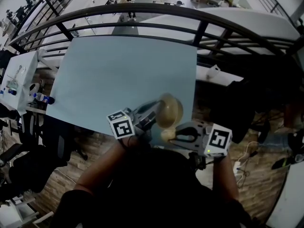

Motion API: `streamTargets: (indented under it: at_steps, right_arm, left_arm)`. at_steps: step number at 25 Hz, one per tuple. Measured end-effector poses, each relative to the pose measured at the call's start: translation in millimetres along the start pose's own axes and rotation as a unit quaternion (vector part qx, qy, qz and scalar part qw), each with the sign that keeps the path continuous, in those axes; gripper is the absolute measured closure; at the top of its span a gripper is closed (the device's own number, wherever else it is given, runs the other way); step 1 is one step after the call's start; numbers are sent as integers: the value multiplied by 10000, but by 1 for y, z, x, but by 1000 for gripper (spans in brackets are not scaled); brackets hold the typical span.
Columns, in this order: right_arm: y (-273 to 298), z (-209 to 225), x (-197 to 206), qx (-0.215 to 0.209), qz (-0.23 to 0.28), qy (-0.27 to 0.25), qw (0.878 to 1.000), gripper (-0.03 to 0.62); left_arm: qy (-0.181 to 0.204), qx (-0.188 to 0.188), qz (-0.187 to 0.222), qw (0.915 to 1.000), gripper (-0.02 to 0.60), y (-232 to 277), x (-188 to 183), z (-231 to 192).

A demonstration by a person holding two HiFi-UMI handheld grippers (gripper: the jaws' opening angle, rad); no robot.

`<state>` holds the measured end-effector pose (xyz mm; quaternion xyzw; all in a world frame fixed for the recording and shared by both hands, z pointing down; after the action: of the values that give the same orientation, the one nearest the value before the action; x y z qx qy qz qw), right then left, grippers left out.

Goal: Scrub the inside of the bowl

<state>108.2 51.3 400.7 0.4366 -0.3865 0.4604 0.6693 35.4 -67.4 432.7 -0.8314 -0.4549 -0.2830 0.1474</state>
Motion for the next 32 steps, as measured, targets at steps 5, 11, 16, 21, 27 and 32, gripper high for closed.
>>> streamTargets:
  at_steps: [5, 11, 16, 21, 27, 32]
  right_arm:
    - [-24, 2, -15, 226, 374, -30, 9990, 530]
    - [-39, 15, -27, 534, 438, -137, 9975, 530]
    - [-40, 35, -29, 917, 554, -63, 9942, 530]
    - [-46, 64, -23, 1419, 1112, 104, 9836, 530]
    - [-42, 90, -11, 1592, 1400, 442, 9763, 530]
    - [-20, 107, 6, 1480, 1432, 825, 9751, 530]
  left_arm:
    - [-151, -97, -57, 9998, 574, -5, 8, -10]
    - [-96, -119, -97, 9998, 574, -10, 14, -13]
    - [-117, -225, -70, 9997, 574, -18, 7, -23]
    - [-151, -318, 36, 9994, 574, -26, 1, -35]
    - [-237, -353, 114, 9990, 574, -32, -1, -42]
    - [-359, -446, 154, 9982, 574, -35, -2, -51]
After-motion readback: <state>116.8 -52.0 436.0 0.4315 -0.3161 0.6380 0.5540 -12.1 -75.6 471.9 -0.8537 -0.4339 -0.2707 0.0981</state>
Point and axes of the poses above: the fingertips, and each gripper's own axes: y forward along the fingers, z to its right, x out of its underside, the point moved 3 cm from there along -y, backward along the fingers, and after that the axes turned 10 degrees about -x, right-handed, at the moved point
